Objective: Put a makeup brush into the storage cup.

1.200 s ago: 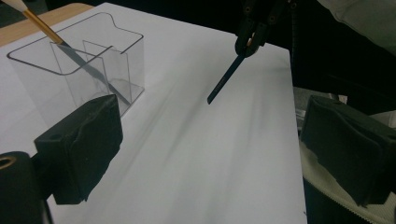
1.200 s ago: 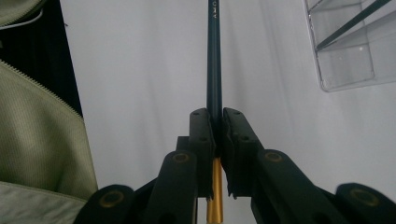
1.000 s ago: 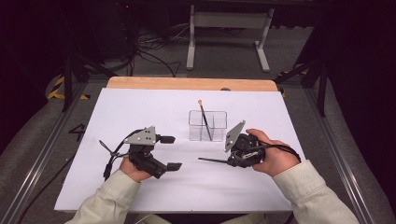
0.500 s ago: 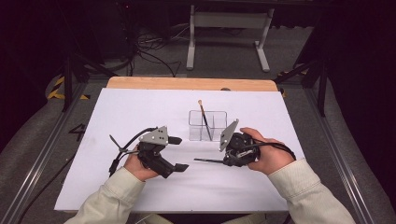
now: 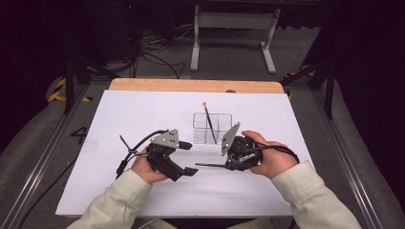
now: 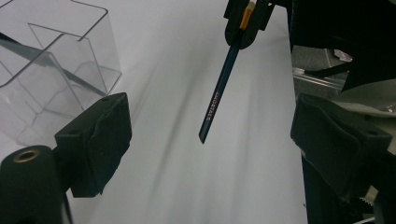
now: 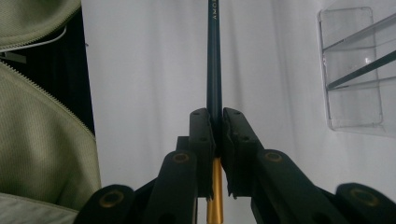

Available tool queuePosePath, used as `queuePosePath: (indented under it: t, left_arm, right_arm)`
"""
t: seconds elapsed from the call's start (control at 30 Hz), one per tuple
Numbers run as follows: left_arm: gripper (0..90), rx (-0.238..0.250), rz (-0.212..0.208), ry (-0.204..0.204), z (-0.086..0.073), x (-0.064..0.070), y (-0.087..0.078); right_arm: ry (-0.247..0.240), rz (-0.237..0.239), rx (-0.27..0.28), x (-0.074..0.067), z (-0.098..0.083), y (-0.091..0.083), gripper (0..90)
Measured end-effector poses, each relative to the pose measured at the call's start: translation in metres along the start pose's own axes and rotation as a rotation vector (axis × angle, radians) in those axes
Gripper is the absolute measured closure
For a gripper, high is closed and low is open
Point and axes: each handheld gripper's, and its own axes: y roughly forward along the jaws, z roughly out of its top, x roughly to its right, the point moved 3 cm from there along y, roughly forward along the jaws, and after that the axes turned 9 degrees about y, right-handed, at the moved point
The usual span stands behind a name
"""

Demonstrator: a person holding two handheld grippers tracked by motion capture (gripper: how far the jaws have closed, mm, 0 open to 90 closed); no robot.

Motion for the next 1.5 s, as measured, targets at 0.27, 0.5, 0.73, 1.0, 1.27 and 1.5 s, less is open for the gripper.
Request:
queuePosePath:
  t: [0.27, 0.5, 0.73, 1.0, 1.27, 1.5]
  left_arm:
    - [19.3, -0.012, -0.029, 0.010, 0.004, 0.001, 0.010]
    - [26.8, -0.034, -0.060, 0.020, 0.005, 0.002, 0.018]
    - [32.8, -0.045, -0.080, 0.030, 0.006, 0.003, 0.024]
    - [40.9, -0.069, -0.099, 0.036, 0.008, 0.004, 0.027]
    - [53.2, -0.100, -0.125, 0.044, 0.010, 0.006, 0.033]
    - [61.4, -0.110, -0.122, 0.045, 0.009, 0.006, 0.035]
  right_arm:
    - [-0.015, 0.006, 0.006, -0.003, 0.005, 0.001, 83.1]
    - [-0.040, 0.013, 0.014, -0.006, 0.009, 0.001, 83.1]
    - [-0.054, 0.023, 0.015, -0.008, 0.013, 0.003, 83.1]
    - [-0.063, 0.028, 0.013, -0.009, 0.014, 0.005, 83.1]
    - [-0.070, 0.029, 0.010, -0.010, 0.016, 0.008, 83.1]
    - [-0.067, 0.031, 0.013, -0.011, 0.017, 0.008, 83.1]
